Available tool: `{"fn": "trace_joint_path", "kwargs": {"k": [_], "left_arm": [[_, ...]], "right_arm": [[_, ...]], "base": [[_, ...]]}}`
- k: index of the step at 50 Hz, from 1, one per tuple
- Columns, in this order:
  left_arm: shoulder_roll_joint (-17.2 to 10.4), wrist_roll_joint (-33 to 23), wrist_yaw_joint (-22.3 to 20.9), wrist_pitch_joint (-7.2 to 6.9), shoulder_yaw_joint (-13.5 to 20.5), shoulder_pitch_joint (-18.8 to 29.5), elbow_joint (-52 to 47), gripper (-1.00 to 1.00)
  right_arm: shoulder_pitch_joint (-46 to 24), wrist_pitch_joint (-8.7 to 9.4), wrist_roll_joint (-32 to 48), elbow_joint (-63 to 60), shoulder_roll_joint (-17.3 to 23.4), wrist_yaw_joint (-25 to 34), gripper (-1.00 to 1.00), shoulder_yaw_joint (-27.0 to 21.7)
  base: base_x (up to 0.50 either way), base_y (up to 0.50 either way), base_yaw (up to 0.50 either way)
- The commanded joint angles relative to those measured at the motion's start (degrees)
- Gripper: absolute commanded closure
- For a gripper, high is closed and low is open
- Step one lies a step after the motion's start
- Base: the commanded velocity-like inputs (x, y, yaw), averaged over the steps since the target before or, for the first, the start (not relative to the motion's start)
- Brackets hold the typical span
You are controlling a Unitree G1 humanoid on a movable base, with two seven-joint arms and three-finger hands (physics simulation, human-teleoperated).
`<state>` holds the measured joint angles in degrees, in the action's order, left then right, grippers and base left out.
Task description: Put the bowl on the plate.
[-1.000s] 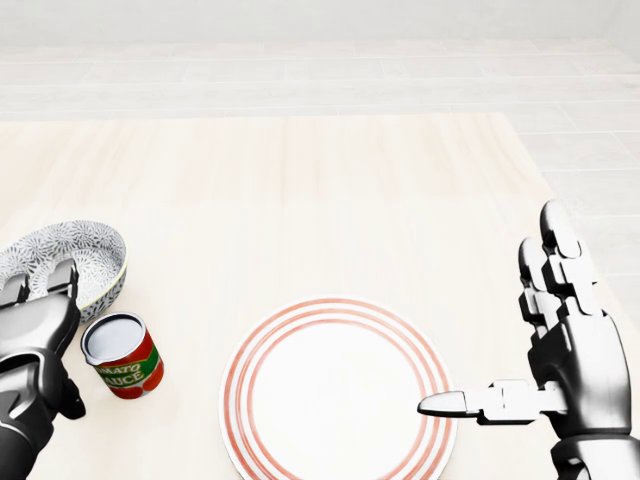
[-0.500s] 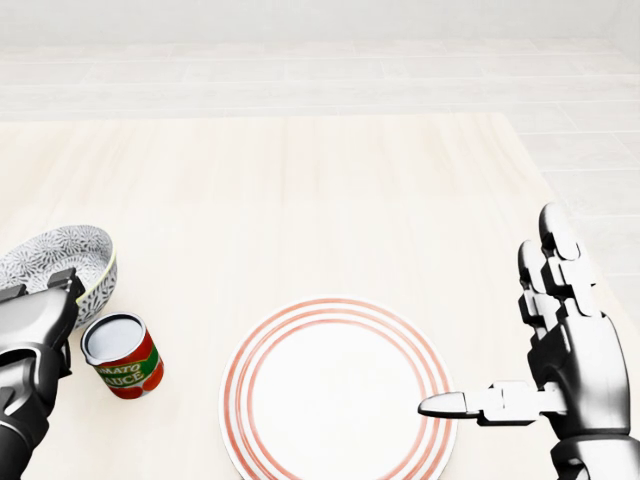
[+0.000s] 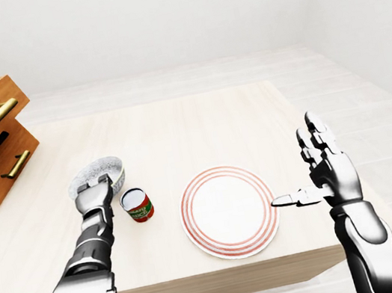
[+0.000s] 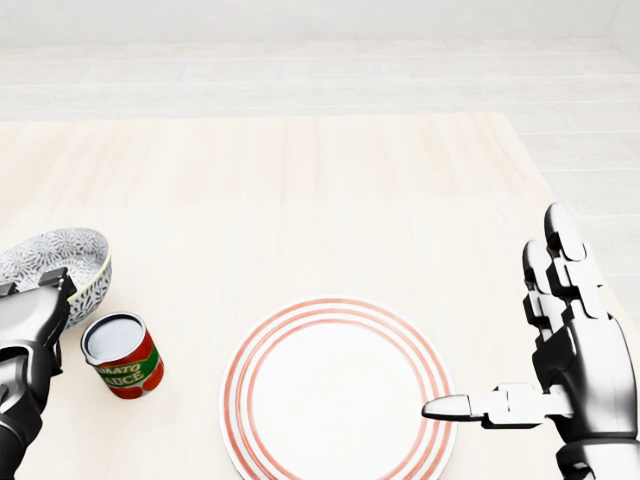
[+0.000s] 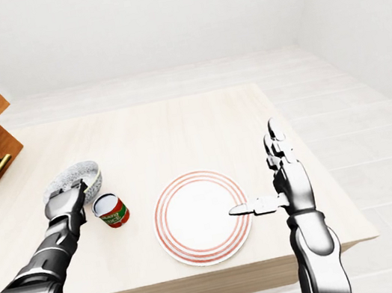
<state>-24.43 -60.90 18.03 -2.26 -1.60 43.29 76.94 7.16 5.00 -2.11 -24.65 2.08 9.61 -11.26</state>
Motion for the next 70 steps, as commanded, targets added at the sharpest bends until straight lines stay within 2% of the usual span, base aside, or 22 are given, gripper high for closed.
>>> {"fn": "trace_joint_path", "kwargs": {"k": [1, 10, 12, 13, 17, 20, 30, 34, 35, 39, 46, 57, 63, 70], "left_arm": [[-1.1, -0.4, 1.1, -1.27, 0.7, 0.7, -0.4, 1.00], [-2.2, 0.2, 1.7, -1.50, 1.2, 1.8, -0.7, 1.00], [-2.5, 0.4, 1.6, -1.93, 1.3, 2.3, -0.7, 1.00], [-2.7, 0.7, 2.3, -2.74, 1.6, 2.6, -1.1, 1.00], [-3.9, 1.7, 1.7, -2.74, 2.3, 4.0, -1.9, 1.00], [-5.0, 2.3, -0.1, -2.72, 2.5, 5.3, -3.3, 1.00], [-6.2, 2.6, -3.5, -2.62, 2.3, 6.0, -7.8, 1.00], [-6.6, 3.3, -6.4, -2.58, 3.1, 5.7, -11.7, 1.00], [-6.7, 4.2, -8.5, -2.05, 3.7, 5.4, -13.8, 1.00], [-6.8, 4.3, -11.6, -2.74, 4.3, 3.4, -20.9, 1.00], [-5.8, 3.0, -20.6, -2.74, 6.1, -1.7, -37.1, 1.00], [-3.2, -0.6, -26.7, -2.74, 7.3, -4.8, -48.8, 1.00], [-1.4, -2.8, -32.4, -2.74, 7.7, -7.8, -59.1, 1.00], [0.7, -4.9, -34.0, -2.74, 7.5, -8.6, -61.6, 1.00]], "right_arm": [[-0.6, 0.00, 0.0, 0.9, 0.0, 0.1, -1.00, -0.3], [-0.2, 0.00, 0.5, -0.8, -0.3, -0.3, -1.00, 0.5], [-0.3, 0.00, 0.6, -0.5, -0.3, -0.3, -1.00, 0.6], [-0.4, 0.00, 0.7, -0.3, -0.2, -0.4, -1.00, 0.6], [-0.4, 0.00, 0.5, -0.6, -0.2, -0.4, -1.00, 0.5], [-0.5, 0.00, 0.3, -0.9, -0.1, -0.3, -1.00, 0.3], [0.1, 0.00, -0.2, -1.4, -0.1, 0.1, -1.00, 0.0], [0.2, 0.00, -0.4, -0.9, 0.0, 0.4, -1.00, -0.4], [0.1, 0.00, -0.5, -0.6, 0.0, 0.4, -1.00, -0.5], [-0.2, 0.00, -0.5, 0.0, 0.0, 0.4, -1.00, -0.6], [-0.1, 0.00, -0.7, -0.2, 0.0, 0.5, -1.00, -0.7], [0.3, 0.00, -0.4, -0.5, -0.1, 0.6, -1.00, -0.4], [0.2, 0.00, -0.4, -1.1, 0.1, 0.7, -1.00, -0.7], [0.3, 0.00, -0.5, -1.9, 0.0, 0.9, -1.00, -0.8]], "base": [[0.00, 0.00, 0.00], [0.00, 0.00, 0.00], [0.00, 0.00, 0.00], [0.00, 0.00, 0.00], [0.00, 0.00, 0.00], [0.00, 0.00, 0.00], [0.00, 0.00, 0.00], [0.00, 0.00, 0.00], [0.00, 0.00, 0.00], [0.00, 0.00, 0.00], [0.00, 0.00, 0.00], [0.00, 0.00, 0.00], [0.00, 0.00, 0.00], [0.00, 0.00, 0.00]]}}
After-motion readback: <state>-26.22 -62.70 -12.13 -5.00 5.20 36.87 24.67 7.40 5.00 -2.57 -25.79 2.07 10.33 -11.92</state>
